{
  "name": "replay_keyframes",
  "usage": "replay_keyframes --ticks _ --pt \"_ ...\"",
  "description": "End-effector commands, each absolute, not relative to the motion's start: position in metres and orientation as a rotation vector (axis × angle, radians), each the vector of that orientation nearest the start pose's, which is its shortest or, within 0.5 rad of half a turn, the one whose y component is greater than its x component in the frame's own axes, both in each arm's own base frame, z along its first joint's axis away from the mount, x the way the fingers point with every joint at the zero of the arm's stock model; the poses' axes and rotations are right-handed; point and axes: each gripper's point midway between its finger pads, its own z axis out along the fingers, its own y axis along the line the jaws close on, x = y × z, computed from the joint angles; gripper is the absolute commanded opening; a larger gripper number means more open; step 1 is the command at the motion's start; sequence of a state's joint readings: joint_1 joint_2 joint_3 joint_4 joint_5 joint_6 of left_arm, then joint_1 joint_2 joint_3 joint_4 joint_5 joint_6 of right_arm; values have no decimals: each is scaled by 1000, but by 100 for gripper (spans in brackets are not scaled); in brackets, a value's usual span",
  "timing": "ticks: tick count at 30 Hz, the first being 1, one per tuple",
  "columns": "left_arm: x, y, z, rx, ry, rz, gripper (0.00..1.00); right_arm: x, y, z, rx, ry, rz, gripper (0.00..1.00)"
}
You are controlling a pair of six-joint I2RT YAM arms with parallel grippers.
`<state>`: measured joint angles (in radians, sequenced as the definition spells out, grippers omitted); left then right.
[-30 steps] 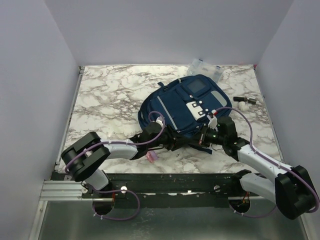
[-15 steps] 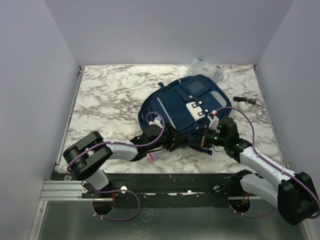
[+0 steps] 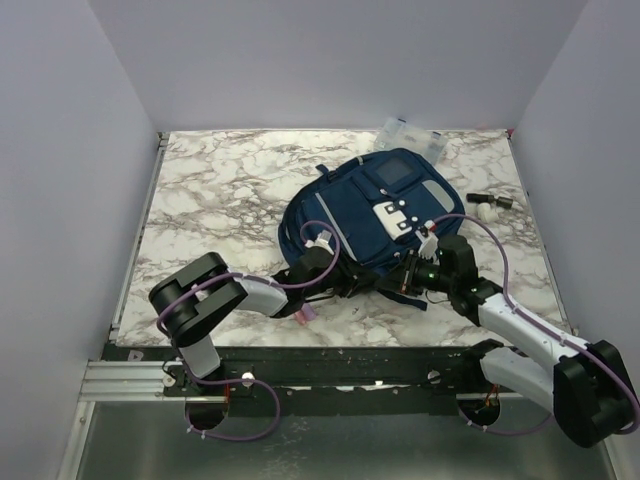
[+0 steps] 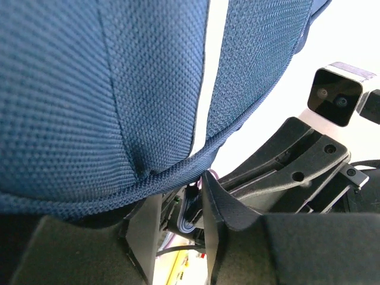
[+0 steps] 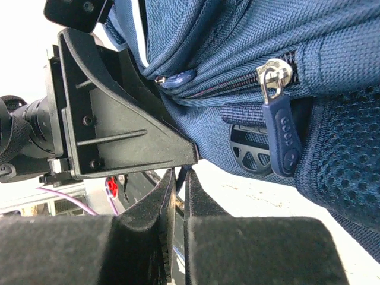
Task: Pack the student bag
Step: Zip the student bag at the center of the board.
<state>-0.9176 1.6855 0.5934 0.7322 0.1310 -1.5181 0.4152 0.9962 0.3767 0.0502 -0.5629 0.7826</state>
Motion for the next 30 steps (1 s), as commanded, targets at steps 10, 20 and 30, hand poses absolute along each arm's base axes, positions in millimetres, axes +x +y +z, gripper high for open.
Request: replay_keyframes --ticks 10,20,30 --pt "221 -416 133 -541 2112 -1905 26 191 232 122 -36 2286 1395 20" --pt "221 -415 129 -551 2074 -1939 21 209 201 127 199 2293 1126 48" --pt "217 -413 121 -553 2083 -1957 6 240 152 121 455 2312 748 71"
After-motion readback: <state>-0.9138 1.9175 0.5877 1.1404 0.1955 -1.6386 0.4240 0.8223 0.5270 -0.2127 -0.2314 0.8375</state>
